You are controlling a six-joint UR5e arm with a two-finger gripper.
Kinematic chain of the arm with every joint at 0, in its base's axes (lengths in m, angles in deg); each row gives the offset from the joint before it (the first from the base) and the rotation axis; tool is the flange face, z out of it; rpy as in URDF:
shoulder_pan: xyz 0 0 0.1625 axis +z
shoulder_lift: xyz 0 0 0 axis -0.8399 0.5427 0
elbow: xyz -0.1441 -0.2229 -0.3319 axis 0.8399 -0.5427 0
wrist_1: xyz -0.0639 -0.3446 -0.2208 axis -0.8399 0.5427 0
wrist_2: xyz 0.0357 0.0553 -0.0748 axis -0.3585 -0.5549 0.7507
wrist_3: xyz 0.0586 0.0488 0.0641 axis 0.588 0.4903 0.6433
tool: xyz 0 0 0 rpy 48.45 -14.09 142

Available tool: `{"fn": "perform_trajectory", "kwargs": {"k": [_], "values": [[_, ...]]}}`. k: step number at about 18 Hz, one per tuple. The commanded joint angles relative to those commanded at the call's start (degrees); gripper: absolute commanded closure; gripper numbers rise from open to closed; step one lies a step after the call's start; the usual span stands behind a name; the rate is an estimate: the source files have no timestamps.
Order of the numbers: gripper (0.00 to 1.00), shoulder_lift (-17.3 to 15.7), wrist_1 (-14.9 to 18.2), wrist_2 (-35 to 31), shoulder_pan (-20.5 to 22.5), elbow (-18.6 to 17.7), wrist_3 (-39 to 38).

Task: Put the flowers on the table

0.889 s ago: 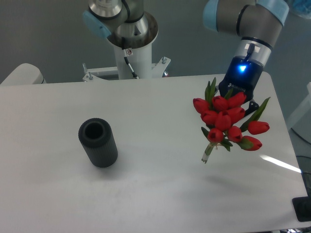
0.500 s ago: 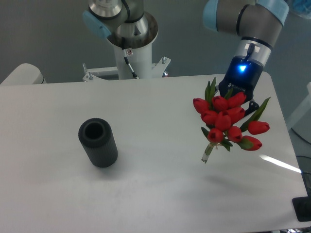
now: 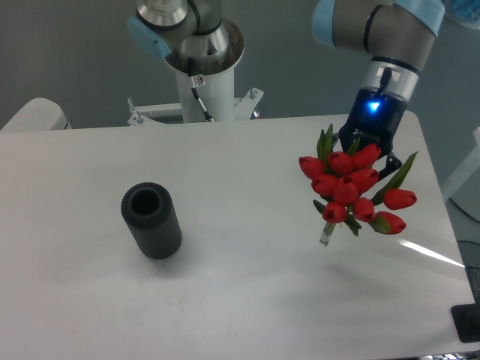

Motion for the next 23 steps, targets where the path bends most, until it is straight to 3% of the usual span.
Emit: {"fn": "perform_trajectory", "kwargs": {"k": [14,16,23], "values": [[0.79,0.61,0.09,-32.77,-13.53,0.79,1.32],[0.79,0.79,0.17,-38.57,-16.34,0.27,4.29],[0.79,4.56,0.26,-54.22,-23.02,-1.23,6.33]]}}
